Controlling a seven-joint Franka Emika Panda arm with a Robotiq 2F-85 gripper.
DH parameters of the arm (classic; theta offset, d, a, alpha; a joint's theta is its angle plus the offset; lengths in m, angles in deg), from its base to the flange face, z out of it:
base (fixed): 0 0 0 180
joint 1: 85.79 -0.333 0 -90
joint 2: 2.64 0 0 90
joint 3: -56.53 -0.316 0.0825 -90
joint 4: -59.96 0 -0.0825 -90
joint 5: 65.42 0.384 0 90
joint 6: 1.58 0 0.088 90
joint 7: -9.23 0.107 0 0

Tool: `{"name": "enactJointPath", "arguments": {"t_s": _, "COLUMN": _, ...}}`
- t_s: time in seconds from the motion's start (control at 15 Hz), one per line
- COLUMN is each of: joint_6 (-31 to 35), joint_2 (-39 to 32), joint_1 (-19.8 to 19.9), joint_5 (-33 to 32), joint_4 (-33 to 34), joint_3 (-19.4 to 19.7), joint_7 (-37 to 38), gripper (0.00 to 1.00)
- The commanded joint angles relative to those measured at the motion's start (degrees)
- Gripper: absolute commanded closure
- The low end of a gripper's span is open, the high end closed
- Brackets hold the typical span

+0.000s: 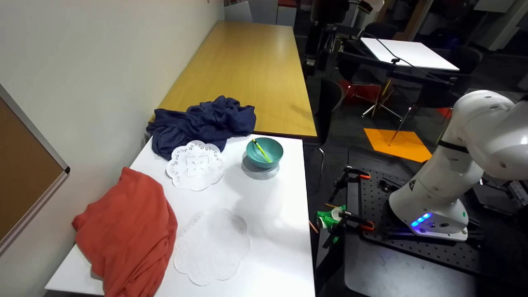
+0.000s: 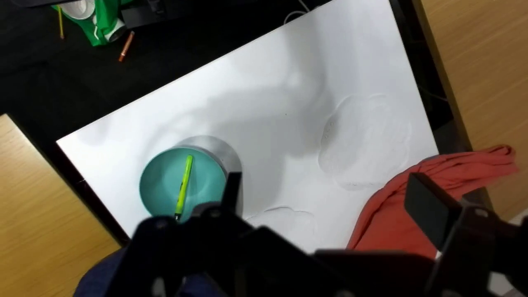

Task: Put the pen on the table

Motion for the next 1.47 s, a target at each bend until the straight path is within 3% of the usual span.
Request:
{"name": "enactJointPath", "arguments": {"t_s": 0.0, "joint_6": 7.77, "joint_2": -2.37, "joint_1": 2.56, "joint_5": -2.0, "joint_4": -2.46, "joint_3": -0.81, "joint_7": 2.2, "gripper": 0.0}}
{"name": "enactJointPath", "arguments": {"t_s": 0.53, "joint_6": 25.56, "joint_2": -13.78, "joint_1": 5.21, "joint_5": -3.0, "joint_4": -5.76, "joint_3": 0.23, "joint_7": 3.82, "gripper": 0.0}}
{"name": "enactJointPath", "arguments": {"t_s": 1.4, "joint_6": 47.93, "joint_2": -38.39, "joint_1": 5.87, "joint_5": -0.51, "joint_4": -1.96, "joint_3": 1.48, "joint_7": 8.32, "gripper": 0.0}}
